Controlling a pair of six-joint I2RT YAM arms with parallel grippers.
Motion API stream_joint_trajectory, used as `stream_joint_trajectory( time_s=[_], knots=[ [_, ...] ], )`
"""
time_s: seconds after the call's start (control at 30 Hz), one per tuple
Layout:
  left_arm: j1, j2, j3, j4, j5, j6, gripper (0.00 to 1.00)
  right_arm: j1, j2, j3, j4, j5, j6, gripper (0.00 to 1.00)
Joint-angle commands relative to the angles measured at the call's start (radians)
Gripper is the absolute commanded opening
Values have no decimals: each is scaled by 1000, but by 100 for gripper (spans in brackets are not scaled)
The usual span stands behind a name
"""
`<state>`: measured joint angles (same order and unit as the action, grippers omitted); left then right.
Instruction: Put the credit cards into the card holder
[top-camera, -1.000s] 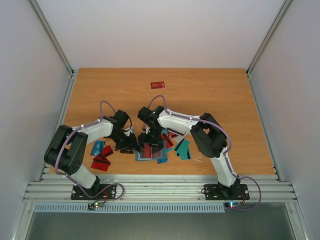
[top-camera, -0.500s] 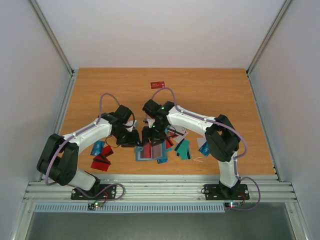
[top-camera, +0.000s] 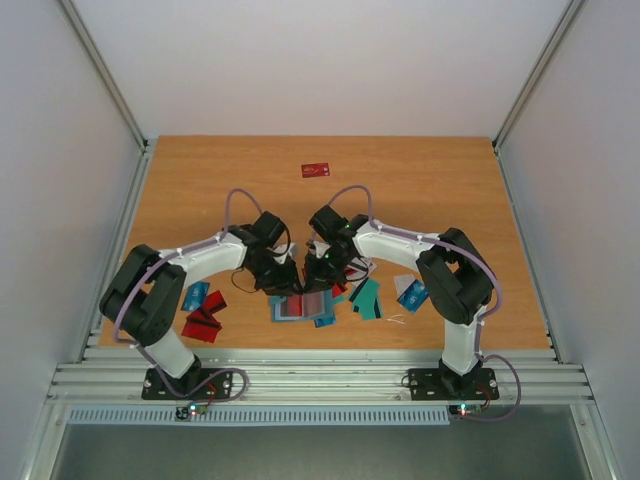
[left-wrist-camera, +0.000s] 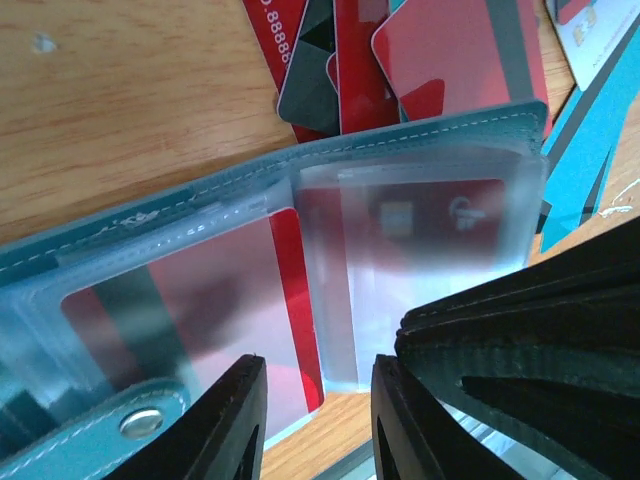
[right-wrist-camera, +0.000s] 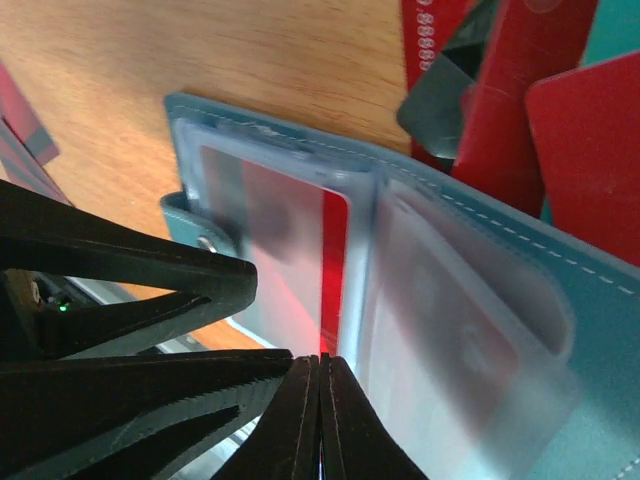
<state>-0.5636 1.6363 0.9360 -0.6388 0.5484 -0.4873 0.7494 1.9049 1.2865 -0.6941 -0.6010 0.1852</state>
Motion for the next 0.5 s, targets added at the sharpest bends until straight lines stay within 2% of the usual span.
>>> stream_joint_trajectory(
  time_s=[0.0, 0.2, 0.47],
  knots=[
    [-14, 40, 9, 122, 77, -46, 31, -5, -5, -48, 128, -49, 30, 1],
    [-17, 73, 12, 98, 55, -48, 31, -13, 35, -105, 153, -42, 28, 1],
    [-17, 54, 19, -71, -193, 68, 31, -23, 69, -141, 147, -14, 36, 1]
  ],
)
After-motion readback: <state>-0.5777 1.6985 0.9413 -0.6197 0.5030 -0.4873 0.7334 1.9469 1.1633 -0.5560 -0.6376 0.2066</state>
